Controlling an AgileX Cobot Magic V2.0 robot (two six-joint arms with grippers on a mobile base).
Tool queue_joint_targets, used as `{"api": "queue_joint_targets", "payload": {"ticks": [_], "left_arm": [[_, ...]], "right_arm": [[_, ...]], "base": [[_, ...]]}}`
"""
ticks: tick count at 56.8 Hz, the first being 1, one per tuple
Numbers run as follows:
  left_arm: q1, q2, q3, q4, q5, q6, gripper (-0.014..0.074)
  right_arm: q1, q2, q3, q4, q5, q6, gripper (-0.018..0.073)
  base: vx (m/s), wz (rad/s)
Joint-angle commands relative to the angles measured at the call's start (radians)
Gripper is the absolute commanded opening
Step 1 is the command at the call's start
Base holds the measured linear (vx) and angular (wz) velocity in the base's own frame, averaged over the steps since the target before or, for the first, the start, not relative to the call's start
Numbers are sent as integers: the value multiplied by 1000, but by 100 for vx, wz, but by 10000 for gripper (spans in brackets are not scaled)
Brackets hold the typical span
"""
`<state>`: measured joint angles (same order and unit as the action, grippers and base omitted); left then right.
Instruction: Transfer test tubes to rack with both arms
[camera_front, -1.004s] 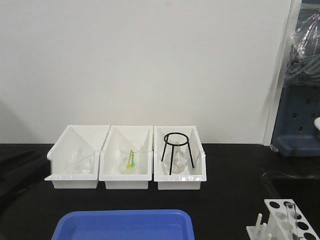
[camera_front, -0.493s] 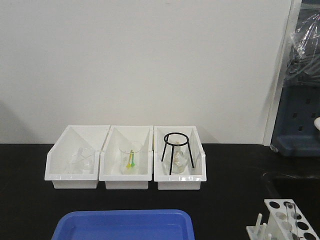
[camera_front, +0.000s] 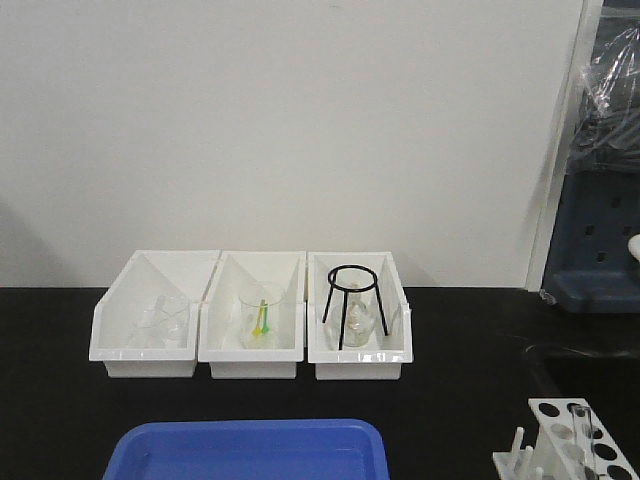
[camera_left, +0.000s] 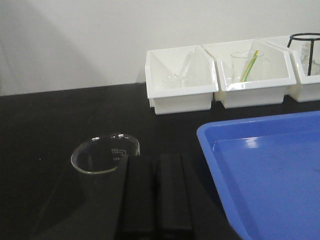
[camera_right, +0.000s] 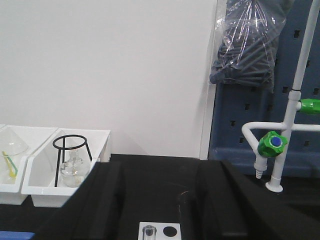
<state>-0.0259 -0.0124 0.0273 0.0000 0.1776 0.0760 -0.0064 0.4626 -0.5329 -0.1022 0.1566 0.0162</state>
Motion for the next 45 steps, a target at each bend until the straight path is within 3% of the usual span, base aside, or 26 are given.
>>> {"api": "queue_joint_targets", "payload": {"ticks": [1,45], "left_arm": [[-1,-13,-25,0,-54,-7,-4],[-1,-13,-25,0,-50,-7,-4]], "right_arm": [[-5,4,-28,-5,-79,-5,406],[-5,4,-28,-5,-79,-5,406]], "base": [[0,0],[0,0]]}}
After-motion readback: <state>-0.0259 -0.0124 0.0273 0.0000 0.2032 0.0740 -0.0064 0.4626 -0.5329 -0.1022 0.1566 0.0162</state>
